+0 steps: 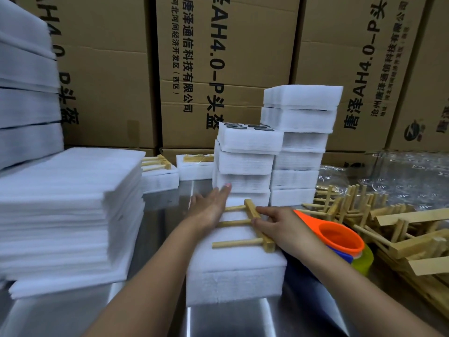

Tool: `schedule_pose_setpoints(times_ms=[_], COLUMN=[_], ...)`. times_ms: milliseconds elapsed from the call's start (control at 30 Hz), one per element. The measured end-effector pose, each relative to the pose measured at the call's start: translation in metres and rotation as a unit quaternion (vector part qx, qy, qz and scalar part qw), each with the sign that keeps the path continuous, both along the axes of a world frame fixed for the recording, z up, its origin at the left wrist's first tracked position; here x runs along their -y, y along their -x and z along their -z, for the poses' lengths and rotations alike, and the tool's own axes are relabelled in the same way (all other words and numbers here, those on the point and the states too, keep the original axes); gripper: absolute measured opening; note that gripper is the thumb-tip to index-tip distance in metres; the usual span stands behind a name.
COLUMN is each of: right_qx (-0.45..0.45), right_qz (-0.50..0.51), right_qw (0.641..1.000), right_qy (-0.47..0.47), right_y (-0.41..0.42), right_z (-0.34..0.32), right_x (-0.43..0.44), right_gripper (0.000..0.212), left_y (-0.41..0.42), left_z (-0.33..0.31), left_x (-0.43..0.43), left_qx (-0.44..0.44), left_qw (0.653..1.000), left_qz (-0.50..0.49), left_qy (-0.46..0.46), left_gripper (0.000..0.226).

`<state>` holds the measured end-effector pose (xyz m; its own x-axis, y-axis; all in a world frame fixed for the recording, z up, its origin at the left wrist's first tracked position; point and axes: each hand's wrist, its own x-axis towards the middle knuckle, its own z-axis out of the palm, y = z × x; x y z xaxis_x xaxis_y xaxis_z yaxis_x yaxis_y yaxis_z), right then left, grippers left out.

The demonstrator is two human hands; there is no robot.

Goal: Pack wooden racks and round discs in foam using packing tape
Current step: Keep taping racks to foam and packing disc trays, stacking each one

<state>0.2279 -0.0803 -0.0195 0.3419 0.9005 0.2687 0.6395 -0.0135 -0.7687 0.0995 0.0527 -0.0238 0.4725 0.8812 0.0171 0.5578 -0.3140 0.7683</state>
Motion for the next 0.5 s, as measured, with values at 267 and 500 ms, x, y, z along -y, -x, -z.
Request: schedule_pose_setpoints(times_ms=[267, 500], right_qx=[0.000, 0.336], right_qz=[0.054, 0.178], right_qw=[0.995, 0.910], right_qy=[-0.090, -0.167], right_y=[-0.004, -0.019], right_z=[0.010, 0.026], right_x=[0.017, 0.076], right_gripper=[0.016, 0.039], left_y=[-0.005, -0.003], left_z=[0.000, 0.000], left_x=[0.009, 0.007], left_qx=[-0.246, -0.239], left_qw=[0.964, 0.966], left_qz=[0.010, 0.013], left_qy=[-0.098, -0.093], left_gripper=[0.079, 0.074])
